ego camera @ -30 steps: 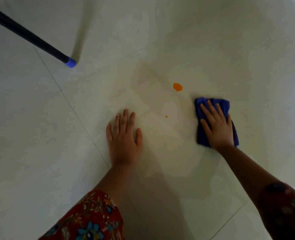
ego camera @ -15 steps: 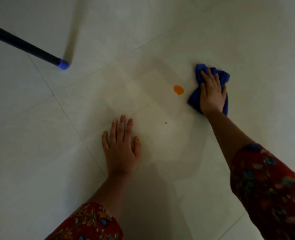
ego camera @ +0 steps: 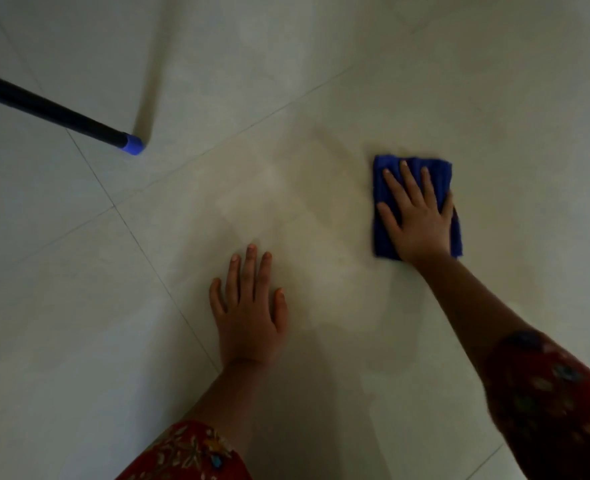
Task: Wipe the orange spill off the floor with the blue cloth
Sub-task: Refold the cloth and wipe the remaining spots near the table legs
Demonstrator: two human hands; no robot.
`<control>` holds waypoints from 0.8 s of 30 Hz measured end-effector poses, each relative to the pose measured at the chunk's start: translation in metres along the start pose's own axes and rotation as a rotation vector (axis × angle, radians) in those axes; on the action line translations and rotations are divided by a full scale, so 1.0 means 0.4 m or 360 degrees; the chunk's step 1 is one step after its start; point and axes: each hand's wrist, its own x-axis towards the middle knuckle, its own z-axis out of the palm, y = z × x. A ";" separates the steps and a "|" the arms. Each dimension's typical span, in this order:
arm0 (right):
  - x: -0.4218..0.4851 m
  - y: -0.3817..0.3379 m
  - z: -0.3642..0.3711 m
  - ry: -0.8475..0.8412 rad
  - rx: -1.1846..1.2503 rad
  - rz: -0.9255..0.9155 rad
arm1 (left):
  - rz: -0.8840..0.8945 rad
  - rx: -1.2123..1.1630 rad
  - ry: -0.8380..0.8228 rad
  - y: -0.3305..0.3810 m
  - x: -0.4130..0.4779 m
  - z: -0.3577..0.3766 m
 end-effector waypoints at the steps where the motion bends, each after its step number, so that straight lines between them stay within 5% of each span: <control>1: 0.037 -0.044 0.005 0.0026 -0.0011 0.0085 | -0.0001 0.0002 0.0002 0.001 0.000 0.000; 3: 0.049 -0.147 0.019 0.0017 -0.0003 -0.0053 | -0.0006 0.0006 0.0003 0.003 0.002 -0.001; 5: -0.045 -0.220 0.040 -0.0021 -0.0039 -0.0542 | -0.0001 -0.0004 0.0013 0.003 0.003 -0.005; 8: -0.251 -0.176 0.043 -0.0199 -0.0104 -0.0920 | -0.0006 -0.0013 -0.0016 0.001 0.005 -0.008; 12: -0.213 0.009 0.015 -0.0089 -0.0030 -0.0287 | 0.0003 -0.0011 -0.0014 0.003 0.002 -0.006; 15: -0.077 -0.029 0.017 0.0011 -0.0014 0.0188 | -0.0001 -0.0025 -0.0026 -0.001 0.002 -0.003; 17: -0.059 -0.126 0.029 0.0028 -0.0016 0.0087 | 0.0001 -0.0011 -0.0016 -0.003 0.006 0.000; 21: -0.275 -0.175 0.045 -0.0168 -0.0090 -0.0750 | 0.0007 -0.0024 0.0011 -0.002 0.006 -0.004; 24: -0.333 -0.038 0.026 -0.0142 -0.0085 -0.0380 | -0.0013 -0.0041 -0.0014 -0.002 0.007 -0.007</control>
